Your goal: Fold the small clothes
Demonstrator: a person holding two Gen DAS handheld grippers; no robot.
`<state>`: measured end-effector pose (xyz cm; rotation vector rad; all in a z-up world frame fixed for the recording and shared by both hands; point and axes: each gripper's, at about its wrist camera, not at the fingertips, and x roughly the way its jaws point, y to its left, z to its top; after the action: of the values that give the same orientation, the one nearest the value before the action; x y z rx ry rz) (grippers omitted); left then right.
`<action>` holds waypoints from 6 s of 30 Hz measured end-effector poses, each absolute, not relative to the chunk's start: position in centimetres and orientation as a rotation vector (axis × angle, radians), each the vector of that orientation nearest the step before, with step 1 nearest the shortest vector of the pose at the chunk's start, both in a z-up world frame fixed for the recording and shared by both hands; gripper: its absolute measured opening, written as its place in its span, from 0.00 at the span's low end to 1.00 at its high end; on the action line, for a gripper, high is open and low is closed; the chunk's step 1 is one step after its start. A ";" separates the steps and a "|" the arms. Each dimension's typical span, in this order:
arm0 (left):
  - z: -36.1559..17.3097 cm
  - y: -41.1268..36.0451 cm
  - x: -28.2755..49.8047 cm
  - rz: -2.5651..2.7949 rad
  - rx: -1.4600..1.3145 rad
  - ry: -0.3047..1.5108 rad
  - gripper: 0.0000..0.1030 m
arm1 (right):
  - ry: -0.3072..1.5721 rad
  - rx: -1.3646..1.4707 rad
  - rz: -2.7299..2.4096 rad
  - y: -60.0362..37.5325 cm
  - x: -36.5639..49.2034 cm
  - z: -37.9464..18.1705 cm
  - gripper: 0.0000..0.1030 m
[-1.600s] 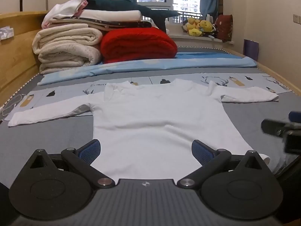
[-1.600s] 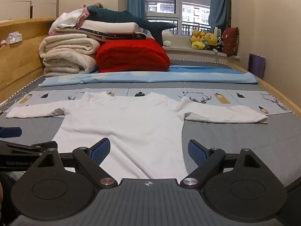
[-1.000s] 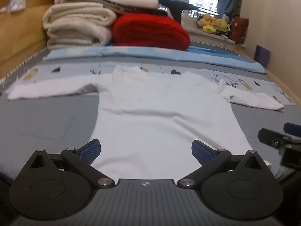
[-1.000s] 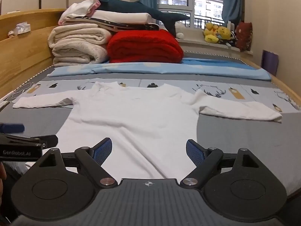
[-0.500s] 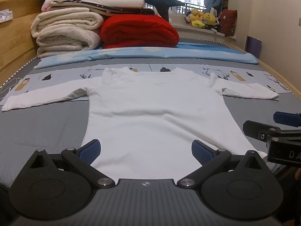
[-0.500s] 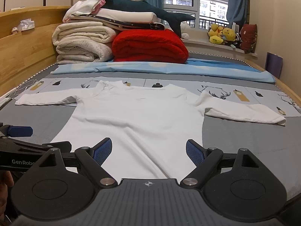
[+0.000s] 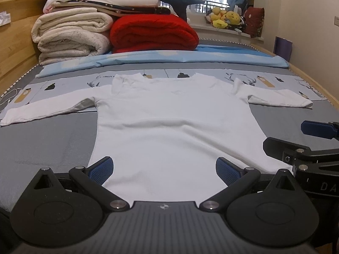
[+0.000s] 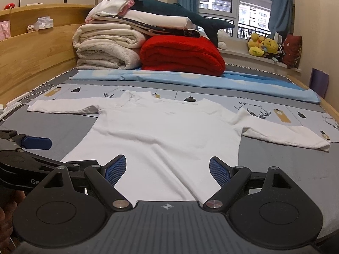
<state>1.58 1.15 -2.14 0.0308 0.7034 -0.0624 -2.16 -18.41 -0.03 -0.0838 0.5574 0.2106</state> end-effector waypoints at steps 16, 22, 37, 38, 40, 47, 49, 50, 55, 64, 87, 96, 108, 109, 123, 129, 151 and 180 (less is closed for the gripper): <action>-2.2 1.3 1.7 -0.057 0.022 0.708 1.00 | 0.595 -0.065 0.171 -19.0 -1.5 -0.5 0.84; -2.3 1.3 1.6 -0.054 0.022 0.709 1.00 | 0.601 -0.066 0.168 -19.1 -1.4 -0.6 0.84; -2.4 1.6 1.6 -0.049 0.006 0.716 1.00 | 0.619 -0.064 0.159 -19.2 -1.1 -0.7 0.84; -2.4 1.7 1.6 -0.048 0.003 0.718 1.00 | 0.621 -0.065 0.157 -19.2 -1.1 -0.8 0.84; -2.5 1.9 1.7 -0.040 -0.001 0.723 1.00 | 0.630 -0.066 0.148 -19.2 -1.0 -1.0 0.84; -3.1 4.2 3.5 0.010 -0.021 0.765 0.85 | 0.689 0.013 0.028 -21.9 1.4 -1.9 0.75; -3.8 5.7 4.8 0.035 -0.038 0.812 0.72 | 0.699 0.033 -0.018 -23.1 2.3 -2.4 0.67; -4.2 6.6 5.4 0.056 -0.048 0.835 0.70 | 0.708 0.053 -0.047 -24.0 2.9 -2.6 0.64; -7.7 11.5 8.8 0.200 -0.108 0.991 0.70 | 0.803 0.206 -0.187 -28.6 4.8 -4.6 0.62; -10.4 16.3 8.1 0.306 -0.218 1.144 0.07 | 1.026 0.428 -0.213 -32.2 5.7 -10.0 0.36; -8.4 9.7 6.3 -0.024 -0.159 1.205 0.69 | 1.005 0.460 -0.025 -28.7 3.6 -8.2 0.42; -6.6 10.5 6.0 0.049 -0.057 1.173 0.00 | 1.107 0.419 -0.084 -28.2 4.5 -10.4 0.46; -5.5 10.1 6.0 -0.006 -0.148 1.150 0.67 | 1.133 0.325 -0.074 -27.2 4.6 -11.0 0.46; -6.3 9.6 6.1 -0.016 -0.126 1.177 0.65 | 1.134 0.301 -0.070 -26.9 4.6 -11.1 0.42; -5.5 9.9 5.3 0.012 -0.062 1.165 0.02 | 1.006 0.217 0.000 -26.3 3.6 -8.2 0.03; -5.5 11.1 5.7 0.001 -0.157 1.138 0.04 | 0.999 0.186 -0.021 -25.8 4.6 -8.9 0.26; -8.0 15.0 8.2 0.259 -0.250 1.211 0.41 | 1.054 0.290 -0.349 -31.0 5.5 -10.1 0.56; -6.2 11.3 7.5 0.085 -0.144 1.123 0.37 | 1.064 0.199 -0.246 -28.9 6.6 -10.5 0.39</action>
<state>7.54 11.28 -6.25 -0.1439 1.1230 0.0848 6.60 -28.95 -10.51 0.1988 1.0644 -0.2464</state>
